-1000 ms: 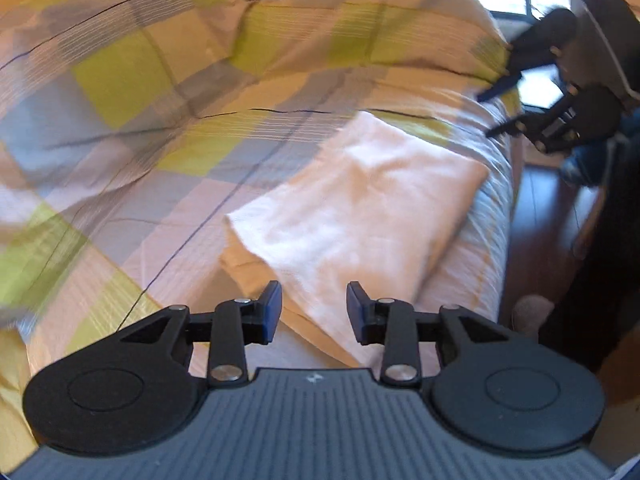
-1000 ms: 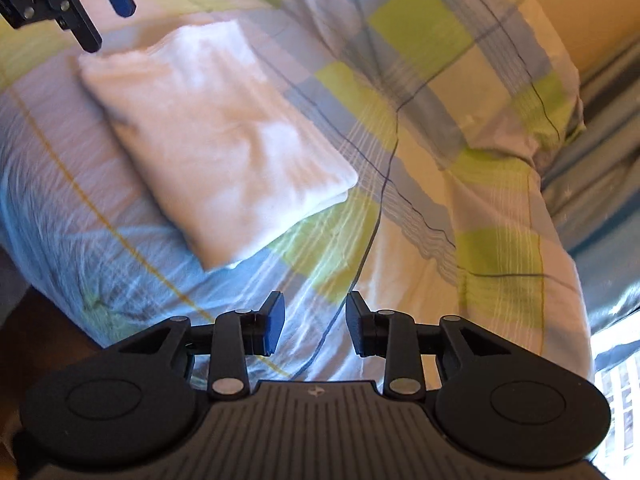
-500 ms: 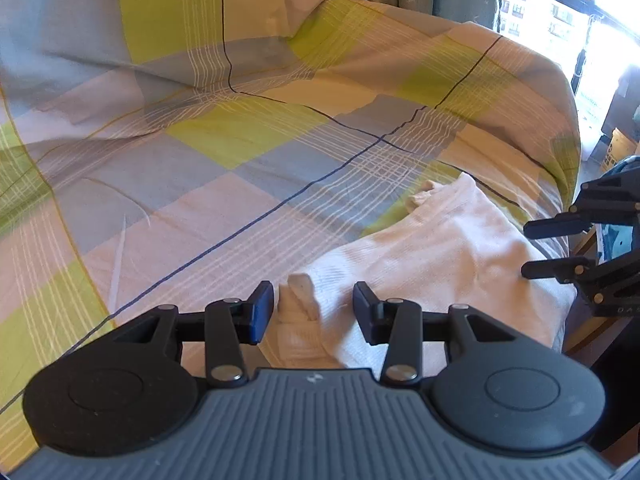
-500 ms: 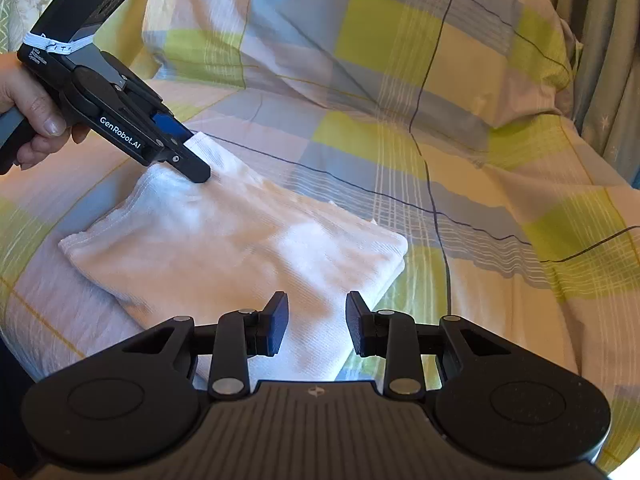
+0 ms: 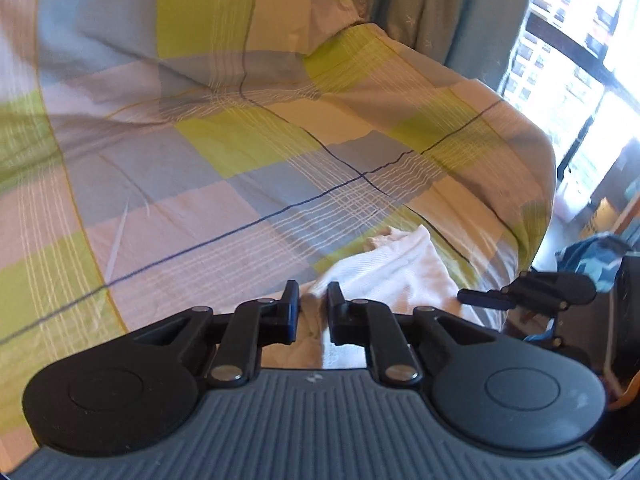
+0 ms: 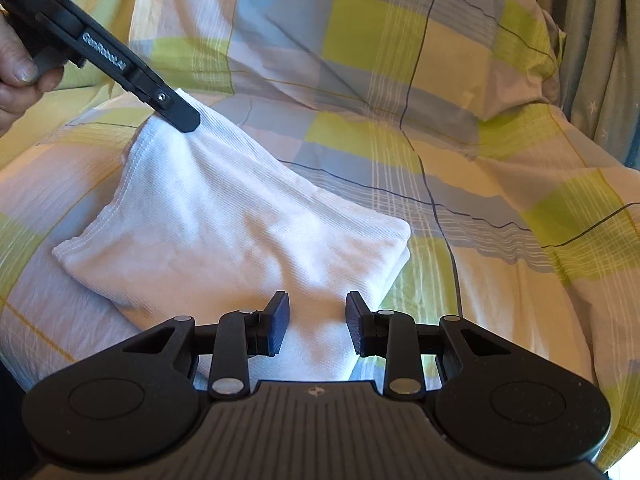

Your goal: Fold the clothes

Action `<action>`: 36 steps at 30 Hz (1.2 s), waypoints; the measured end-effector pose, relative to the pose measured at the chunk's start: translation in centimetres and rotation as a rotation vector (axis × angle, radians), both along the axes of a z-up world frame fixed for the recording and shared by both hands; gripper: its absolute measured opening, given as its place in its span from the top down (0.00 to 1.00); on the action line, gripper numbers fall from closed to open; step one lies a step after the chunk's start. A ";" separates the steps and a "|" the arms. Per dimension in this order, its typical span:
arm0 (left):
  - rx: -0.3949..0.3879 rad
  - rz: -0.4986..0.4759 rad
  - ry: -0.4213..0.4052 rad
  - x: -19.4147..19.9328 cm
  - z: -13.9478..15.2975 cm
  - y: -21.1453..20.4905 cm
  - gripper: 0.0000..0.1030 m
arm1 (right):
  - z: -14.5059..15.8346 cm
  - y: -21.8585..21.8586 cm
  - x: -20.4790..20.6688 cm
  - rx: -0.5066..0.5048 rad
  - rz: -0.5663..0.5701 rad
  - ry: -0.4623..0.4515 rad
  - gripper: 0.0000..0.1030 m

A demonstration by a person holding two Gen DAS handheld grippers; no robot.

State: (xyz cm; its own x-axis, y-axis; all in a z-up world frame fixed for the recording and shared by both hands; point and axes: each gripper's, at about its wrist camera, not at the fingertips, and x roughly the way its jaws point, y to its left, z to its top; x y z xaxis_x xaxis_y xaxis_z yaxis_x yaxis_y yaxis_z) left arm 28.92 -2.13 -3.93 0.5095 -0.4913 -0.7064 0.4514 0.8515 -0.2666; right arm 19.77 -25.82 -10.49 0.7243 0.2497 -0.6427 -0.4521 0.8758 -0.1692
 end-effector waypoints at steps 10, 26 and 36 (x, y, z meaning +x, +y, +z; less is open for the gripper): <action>-0.146 0.176 0.116 2.1 -3.7 5.6 0.75 | 0.0 -0.9 0.0 0.021 -0.011 -0.005 0.65; 0.150 -0.022 -0.069 -0.5 -3.8 -0.4 0.88 | -1.7 -1.4 0.1 0.090 -0.051 -0.028 0.64; -0.005 0.047 0.036 0.1 -3.6 1.7 0.72 | -1.6 -2.6 0.7 0.157 -0.096 -0.043 0.61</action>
